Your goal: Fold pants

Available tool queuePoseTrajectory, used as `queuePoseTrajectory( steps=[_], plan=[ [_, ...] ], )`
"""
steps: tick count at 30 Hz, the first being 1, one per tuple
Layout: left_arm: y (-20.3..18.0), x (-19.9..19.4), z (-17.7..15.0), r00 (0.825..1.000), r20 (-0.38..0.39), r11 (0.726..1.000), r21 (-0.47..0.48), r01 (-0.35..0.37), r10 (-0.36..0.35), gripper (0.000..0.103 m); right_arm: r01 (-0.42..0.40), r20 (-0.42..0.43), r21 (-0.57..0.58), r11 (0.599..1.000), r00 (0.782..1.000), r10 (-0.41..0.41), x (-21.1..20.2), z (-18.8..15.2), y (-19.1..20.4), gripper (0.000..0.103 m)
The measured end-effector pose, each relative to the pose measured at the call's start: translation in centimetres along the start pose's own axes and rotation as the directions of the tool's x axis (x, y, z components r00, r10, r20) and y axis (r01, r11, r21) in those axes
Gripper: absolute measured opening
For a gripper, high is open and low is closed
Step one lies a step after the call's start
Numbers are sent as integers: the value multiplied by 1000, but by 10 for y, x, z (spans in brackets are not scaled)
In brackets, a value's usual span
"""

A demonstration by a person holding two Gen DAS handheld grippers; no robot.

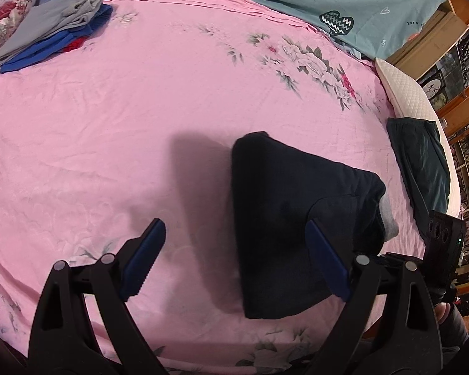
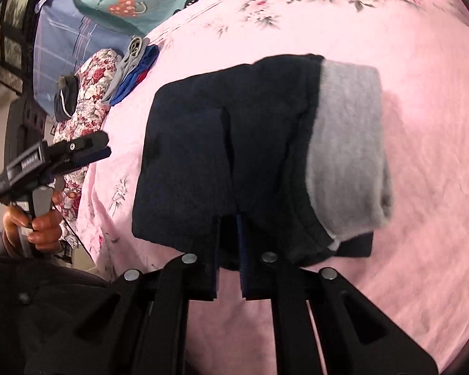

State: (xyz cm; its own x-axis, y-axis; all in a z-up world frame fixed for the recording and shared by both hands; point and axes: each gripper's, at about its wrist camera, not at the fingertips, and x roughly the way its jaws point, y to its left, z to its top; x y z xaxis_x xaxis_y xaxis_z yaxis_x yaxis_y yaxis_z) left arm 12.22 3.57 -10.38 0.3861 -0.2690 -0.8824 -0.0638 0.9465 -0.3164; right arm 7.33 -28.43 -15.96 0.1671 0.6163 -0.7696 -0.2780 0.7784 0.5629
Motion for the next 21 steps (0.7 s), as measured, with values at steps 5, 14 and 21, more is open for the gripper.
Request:
queuePoseTrajectory(
  steps=[5, 14, 21],
  plan=[
    [24, -5, -10, 1000, 3, 999, -33, 4, -4, 92, 27, 21, -34, 999, 999, -27, -24, 11, 30, 17],
    [-3, -6, -36, 977, 5, 968, 138, 211, -214, 80, -51, 84, -193, 980, 994, 68, 22, 117, 122, 17],
    [-46, 21, -59, 921, -119, 857, 338, 389, -370, 37, -18, -184, -210, 978, 983, -21, 115, 149, 112, 9]
  ],
)
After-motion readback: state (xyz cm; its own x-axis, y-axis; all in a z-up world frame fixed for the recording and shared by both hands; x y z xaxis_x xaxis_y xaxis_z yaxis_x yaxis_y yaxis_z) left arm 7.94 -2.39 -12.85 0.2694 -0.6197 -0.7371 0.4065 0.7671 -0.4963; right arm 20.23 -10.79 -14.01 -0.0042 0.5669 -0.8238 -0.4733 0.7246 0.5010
